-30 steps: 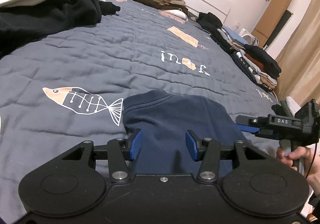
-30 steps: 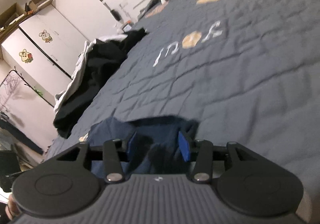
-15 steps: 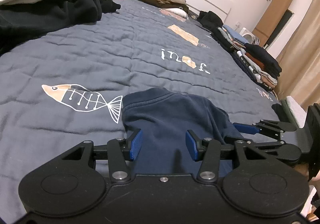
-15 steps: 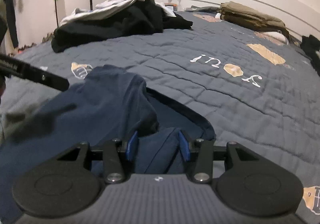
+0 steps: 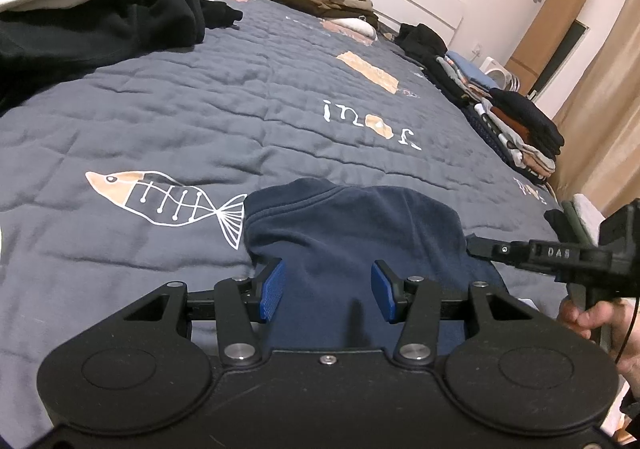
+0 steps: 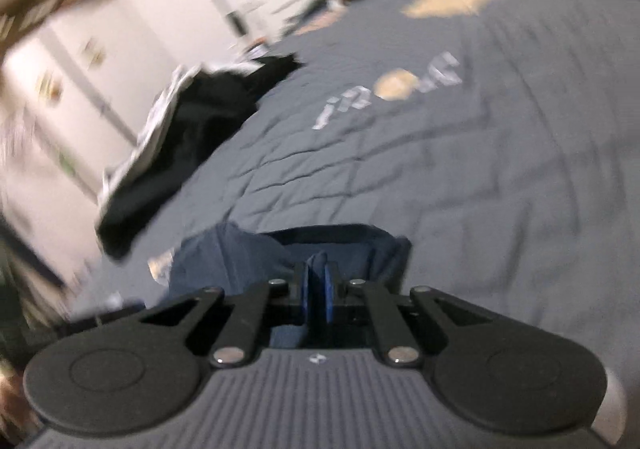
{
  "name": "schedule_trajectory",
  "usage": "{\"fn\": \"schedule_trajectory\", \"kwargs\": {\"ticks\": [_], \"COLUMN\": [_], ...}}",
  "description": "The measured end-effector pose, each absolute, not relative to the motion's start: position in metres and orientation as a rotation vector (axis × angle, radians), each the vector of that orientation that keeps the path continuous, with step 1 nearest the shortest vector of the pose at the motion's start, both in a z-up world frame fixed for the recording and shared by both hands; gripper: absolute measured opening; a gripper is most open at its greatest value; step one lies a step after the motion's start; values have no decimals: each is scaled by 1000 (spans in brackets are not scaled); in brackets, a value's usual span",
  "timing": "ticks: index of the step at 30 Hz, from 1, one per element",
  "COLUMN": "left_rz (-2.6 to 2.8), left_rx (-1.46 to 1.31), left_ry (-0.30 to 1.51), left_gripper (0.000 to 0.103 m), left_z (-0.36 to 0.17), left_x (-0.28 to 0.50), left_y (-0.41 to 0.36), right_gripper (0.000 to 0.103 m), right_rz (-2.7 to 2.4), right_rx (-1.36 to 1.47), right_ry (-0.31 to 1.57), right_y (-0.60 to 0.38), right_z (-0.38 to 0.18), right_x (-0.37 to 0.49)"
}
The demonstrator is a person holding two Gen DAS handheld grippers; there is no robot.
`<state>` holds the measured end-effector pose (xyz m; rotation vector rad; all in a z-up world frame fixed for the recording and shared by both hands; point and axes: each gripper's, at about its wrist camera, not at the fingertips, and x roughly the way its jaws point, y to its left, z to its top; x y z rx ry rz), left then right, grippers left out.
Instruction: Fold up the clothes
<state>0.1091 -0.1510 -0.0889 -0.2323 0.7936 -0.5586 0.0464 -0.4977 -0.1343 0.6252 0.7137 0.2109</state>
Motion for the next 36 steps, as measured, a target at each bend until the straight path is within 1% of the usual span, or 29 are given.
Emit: {"fn": "schedule_trajectory", "kwargs": {"ticks": [1,4,8,12,13,14,15,16,17,22,25,28,33,36], "left_rz": [-559,-560,-563,-568,-569,-570,-571,-572,-572,-573,-575,-584,-613,-632], "left_rx": [-233,-234,-237,-234,-233,-232,-231,-230,-230,-222,-223,-225,-214,-206], "left_ry": [793,792,795,798,798,797,797,797,798,800,798,796,783,773], "left_gripper": [47,47,47,47,47,47,47,47,47,48,51,54,56,61], "left_z": [-89,-88,-89,-89,-89,-89,-89,-89,-89,-89,-88,-87,-83,-78], "left_x": [109,109,110,110,110,110,110,110,109,108,108,107,99,94], "left_y": [-151,-151,-149,-150,-150,-151,-151,-151,-152,-154,-154,-155,-159,-161], "right_gripper": [8,8,8,13,16,24,30,39,43,45,45,45,46,47], "right_rz": [208,184,138,181,181,180,171,177,186,178,152,133,95,65], "right_rx": [710,814,770,737,716,693,677,669,661,635,625,605,584,573], "right_ry": [724,730,726,672,666,661,661,668,676,740,788,756,719,703], "right_y": [-506,-520,-523,-517,-515,-513,-510,-507,-504,-498,-498,-496,-487,-481], "right_z": [-141,-153,-151,-136,-133,-129,-127,-128,-129,-137,-143,-128,-107,-96], "right_x": [46,44,41,40,41,41,41,43,45,50,52,47,27,14]}}
